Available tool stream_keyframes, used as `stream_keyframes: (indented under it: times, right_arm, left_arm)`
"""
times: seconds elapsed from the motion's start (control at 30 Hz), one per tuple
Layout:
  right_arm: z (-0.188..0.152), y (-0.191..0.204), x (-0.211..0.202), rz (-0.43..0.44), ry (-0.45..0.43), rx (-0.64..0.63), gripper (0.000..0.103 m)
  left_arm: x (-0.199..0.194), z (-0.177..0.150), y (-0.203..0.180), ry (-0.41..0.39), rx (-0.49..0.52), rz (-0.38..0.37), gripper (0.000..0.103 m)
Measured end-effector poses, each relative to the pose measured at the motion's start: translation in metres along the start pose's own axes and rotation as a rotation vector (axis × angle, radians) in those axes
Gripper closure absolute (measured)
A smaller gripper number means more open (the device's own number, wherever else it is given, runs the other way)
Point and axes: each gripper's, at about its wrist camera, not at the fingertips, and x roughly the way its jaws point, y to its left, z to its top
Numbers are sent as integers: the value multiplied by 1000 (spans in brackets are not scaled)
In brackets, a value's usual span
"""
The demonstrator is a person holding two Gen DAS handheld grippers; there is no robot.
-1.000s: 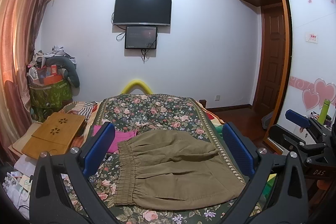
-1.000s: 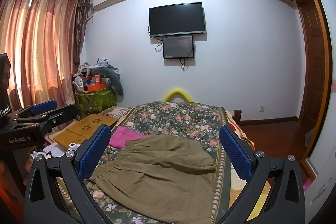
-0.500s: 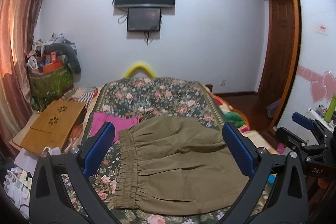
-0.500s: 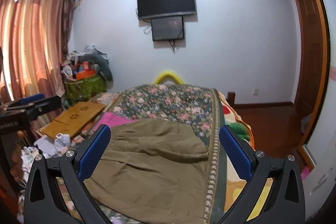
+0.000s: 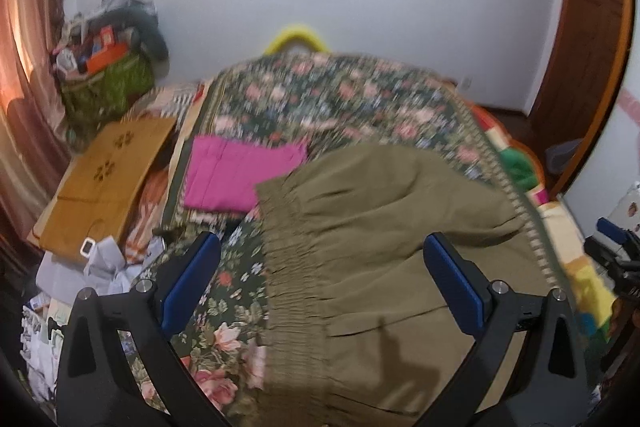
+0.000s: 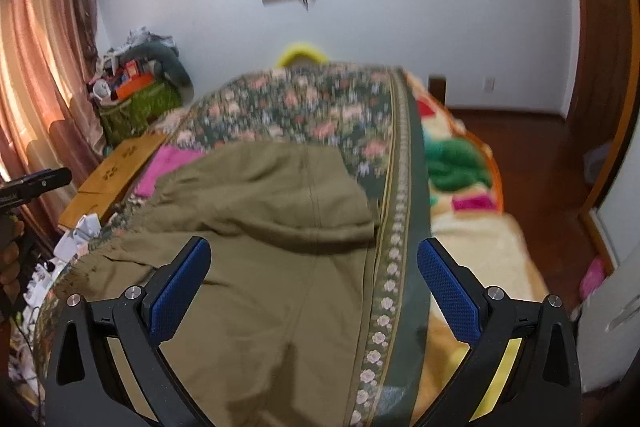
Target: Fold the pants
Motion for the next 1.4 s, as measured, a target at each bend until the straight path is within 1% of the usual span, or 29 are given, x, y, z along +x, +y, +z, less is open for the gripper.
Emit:
stream_keyframes:
  times: [0.03, 0.07, 0.13, 0.2, 0.27, 0.3, 0.37, 0.4, 0.47, 0.53, 0.6, 0.67, 0.73, 0.83, 0.93, 1.0, 1.03, 1.07, 1.1, 1.13, 1.17, 1.23, 1.4]
  right_arm:
    - [0, -4, 6, 2, 19, 5, 2]
    - [-1, -8, 13, 6, 39, 6, 5]
    - [-2, -13, 24, 8, 76, 1, 10]
    - [-1, -16, 37, 18, 116, -3, 14]
    - [0, -18, 52, 36, 166, -13, 23]
    - [0, -21, 59, 43, 184, -18, 25]
    - [-2, -22, 72, 54, 233, -28, 37]
    - [-1, -24, 80, 63, 254, -30, 40]
    - [-4, -27, 90, 83, 302, -23, 50]
    - [-5, -32, 98, 95, 335, -12, 57]
    - [-8, -36, 103, 99, 362, -8, 57]
    - [-10, -37, 104, 101, 369, -19, 60]
    - [-10, -36, 105, 83, 372, -44, 61]
    - [-10, -30, 106, 55, 375, -93, 60]
    - [-11, -23, 118, 30, 397, -162, 60]
    - [-11, -22, 123, 24, 402, -188, 62]
    - [-11, -23, 123, 24, 403, -192, 64]
    - [-12, -24, 123, 27, 404, -189, 72]
    - [-12, -27, 123, 23, 405, -184, 78]
    - [-12, -29, 123, 16, 407, -178, 89]
    - [-13, -31, 122, 16, 408, -169, 92]
    - [-12, -36, 121, 24, 407, -150, 95]
    - [-18, -24, 116, 5, 404, -210, 97]
  left_arm:
    - [11, 0, 4, 25, -1, 1, 1]
    - [22, -1, 9, 53, -1, 4, 4]
    - [42, -5, 17, 115, -5, 14, 7]
    - [62, -7, 23, 171, -5, 8, 10]
    - [77, -9, 29, 211, -3, 6, 12]
    - [86, -9, 32, 230, 2, 6, 12]
    - [96, -10, 33, 254, 13, 9, 12]
    - [101, -11, 35, 266, 17, 8, 12]
    - [111, -12, 36, 294, 30, -1, 12]
    - [120, -15, 36, 317, 53, 8, 12]
    - [126, -18, 35, 337, 76, 10, 12]
    - [133, -23, 35, 357, 89, 6, 12]
    - [139, -27, 35, 374, 93, 2, 12]
    - [145, -32, 35, 385, 87, -16, 12]
    - [152, -37, 36, 413, 70, -54, 12]
    - [154, -40, 36, 415, 59, -67, 12]
    - [154, -40, 36, 412, 59, -70, 12]
    - [154, -41, 36, 406, 61, -71, 12]
    - [153, -41, 37, 397, 62, -68, 13]
    - [152, -42, 37, 389, 61, -61, 15]
    - [152, -42, 37, 378, 63, -48, 16]
    - [149, -43, 37, 344, 76, 4, 16]
    - [147, -45, 42, 320, 58, 52, 15]
